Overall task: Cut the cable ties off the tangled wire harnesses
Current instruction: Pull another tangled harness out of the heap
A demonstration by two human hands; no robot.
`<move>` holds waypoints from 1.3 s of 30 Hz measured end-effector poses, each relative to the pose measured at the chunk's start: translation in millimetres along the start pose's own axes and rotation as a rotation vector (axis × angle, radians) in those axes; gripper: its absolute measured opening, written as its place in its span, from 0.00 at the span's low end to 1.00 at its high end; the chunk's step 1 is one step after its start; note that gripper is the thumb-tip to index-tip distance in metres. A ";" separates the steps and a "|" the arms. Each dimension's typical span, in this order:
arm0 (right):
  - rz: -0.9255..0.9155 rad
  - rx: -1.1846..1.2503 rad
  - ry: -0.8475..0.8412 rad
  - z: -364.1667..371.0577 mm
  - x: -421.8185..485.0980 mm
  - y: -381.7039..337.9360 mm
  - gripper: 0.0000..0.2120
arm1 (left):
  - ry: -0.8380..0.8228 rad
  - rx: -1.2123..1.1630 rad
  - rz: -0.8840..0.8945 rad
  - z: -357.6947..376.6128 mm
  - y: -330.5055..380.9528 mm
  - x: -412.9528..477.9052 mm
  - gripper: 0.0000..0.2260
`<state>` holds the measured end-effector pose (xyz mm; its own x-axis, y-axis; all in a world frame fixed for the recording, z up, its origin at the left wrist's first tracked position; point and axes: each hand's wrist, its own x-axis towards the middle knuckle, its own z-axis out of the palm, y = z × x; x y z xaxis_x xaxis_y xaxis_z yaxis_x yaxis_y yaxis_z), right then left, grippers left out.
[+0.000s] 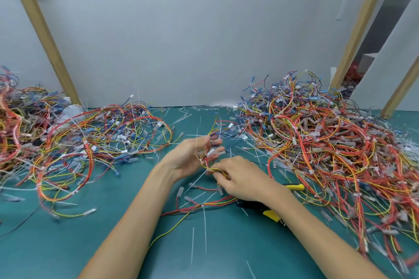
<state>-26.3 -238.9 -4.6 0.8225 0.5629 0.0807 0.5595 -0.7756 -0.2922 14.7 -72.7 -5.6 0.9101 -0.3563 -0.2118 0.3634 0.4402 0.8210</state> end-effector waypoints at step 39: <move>-0.057 0.017 0.301 35.7 -33.4 -32.9 0.10 | 0.230 1.064 0.569 -34.6 -36.5 -23.2 0.13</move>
<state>-75.8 -222.0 -31.7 0.7846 0.4931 0.3758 0.6058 -0.7389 -0.2950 -12.7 -52.0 -48.9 0.9390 -0.1321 0.3176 -0.3424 -0.4449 0.8276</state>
